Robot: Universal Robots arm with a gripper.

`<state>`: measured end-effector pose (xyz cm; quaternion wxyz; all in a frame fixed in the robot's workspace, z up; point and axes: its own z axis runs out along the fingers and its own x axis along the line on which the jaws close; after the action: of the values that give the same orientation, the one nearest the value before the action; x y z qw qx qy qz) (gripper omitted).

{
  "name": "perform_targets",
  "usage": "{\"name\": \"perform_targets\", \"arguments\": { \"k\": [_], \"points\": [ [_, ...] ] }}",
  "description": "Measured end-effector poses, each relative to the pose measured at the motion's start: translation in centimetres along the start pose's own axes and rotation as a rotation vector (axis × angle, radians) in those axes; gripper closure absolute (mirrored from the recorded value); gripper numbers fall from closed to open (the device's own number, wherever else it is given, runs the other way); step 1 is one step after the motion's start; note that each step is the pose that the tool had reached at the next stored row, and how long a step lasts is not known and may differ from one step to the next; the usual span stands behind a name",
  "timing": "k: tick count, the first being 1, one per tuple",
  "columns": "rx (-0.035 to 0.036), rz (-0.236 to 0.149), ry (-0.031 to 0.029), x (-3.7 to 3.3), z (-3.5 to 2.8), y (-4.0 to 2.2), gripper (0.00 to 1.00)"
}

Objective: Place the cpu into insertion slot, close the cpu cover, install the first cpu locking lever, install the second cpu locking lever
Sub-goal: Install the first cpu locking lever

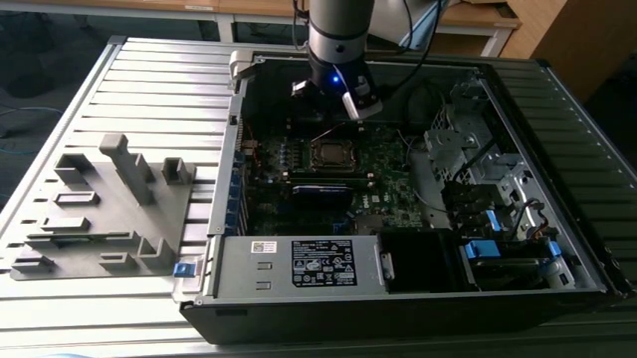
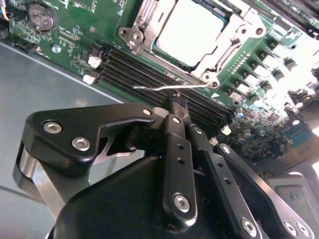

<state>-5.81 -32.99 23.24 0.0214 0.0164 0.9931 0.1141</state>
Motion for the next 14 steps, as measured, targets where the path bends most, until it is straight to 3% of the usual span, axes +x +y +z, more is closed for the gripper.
{"name": "perform_targets", "arguments": {
  "k": [14],
  "points": [
    [0.0001,0.000,0.0000,-0.19,0.74,0.39,0.89]
  ]
}}
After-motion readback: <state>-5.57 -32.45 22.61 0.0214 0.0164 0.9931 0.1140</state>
